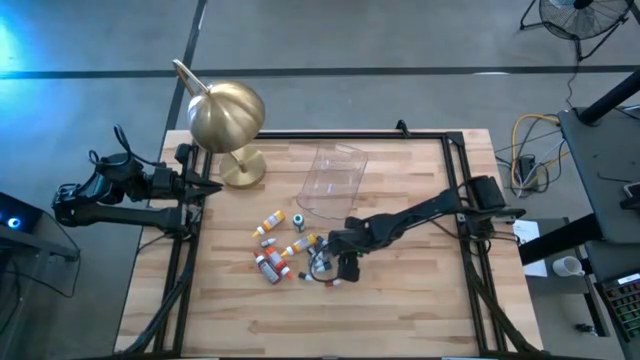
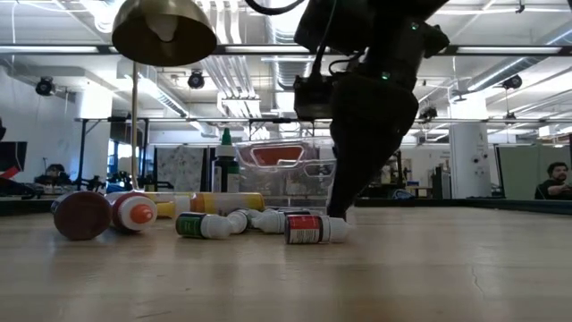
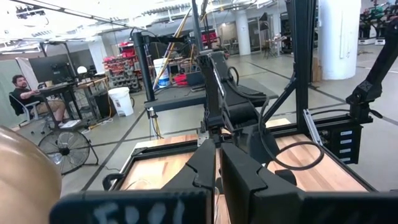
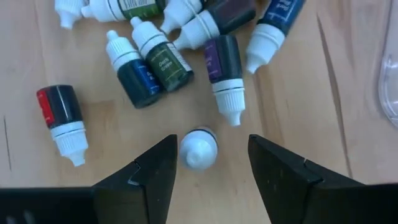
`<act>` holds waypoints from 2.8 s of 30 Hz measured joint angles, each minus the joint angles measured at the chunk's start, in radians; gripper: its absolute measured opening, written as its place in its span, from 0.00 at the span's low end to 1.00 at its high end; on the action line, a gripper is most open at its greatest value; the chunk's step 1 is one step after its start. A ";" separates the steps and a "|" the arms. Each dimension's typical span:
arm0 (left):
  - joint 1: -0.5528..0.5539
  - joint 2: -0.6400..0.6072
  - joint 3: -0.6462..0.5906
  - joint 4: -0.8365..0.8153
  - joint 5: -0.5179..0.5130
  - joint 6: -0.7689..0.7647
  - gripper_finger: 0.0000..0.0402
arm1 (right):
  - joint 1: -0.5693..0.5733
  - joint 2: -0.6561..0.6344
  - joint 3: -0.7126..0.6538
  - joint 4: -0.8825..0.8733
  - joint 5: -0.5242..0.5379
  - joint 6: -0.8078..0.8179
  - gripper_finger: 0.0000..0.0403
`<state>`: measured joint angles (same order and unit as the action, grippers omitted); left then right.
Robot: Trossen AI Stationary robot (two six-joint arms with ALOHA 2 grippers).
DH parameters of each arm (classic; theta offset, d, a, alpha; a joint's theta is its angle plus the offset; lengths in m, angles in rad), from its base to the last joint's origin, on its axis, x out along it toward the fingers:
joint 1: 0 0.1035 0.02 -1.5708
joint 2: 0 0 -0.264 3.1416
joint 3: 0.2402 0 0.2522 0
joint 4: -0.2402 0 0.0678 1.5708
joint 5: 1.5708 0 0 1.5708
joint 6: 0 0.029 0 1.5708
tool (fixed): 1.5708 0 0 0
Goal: Pick & Place food coloring
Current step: Put the large green food coloring bottle into the transparent bin
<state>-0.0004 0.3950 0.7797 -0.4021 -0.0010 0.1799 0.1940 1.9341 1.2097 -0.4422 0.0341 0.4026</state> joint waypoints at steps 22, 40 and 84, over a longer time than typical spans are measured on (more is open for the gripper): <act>0.000 0.000 0.000 0.000 0.000 0.000 0.00 | 0.011 -0.127 -0.029 -0.348 0.117 0.056 0.47; -0.001 0.016 0.001 0.129 0.016 -0.015 0.00 | -0.015 -0.211 -0.047 -0.422 0.096 0.298 0.40; -0.146 0.483 -0.163 0.060 -0.155 -0.832 0.16 | -0.065 -0.473 -0.191 -0.502 0.269 0.474 0.52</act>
<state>-0.1459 0.8785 0.6165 -0.3423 -0.1556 -0.6520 0.1293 1.4610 1.0187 -0.9439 0.3028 0.8764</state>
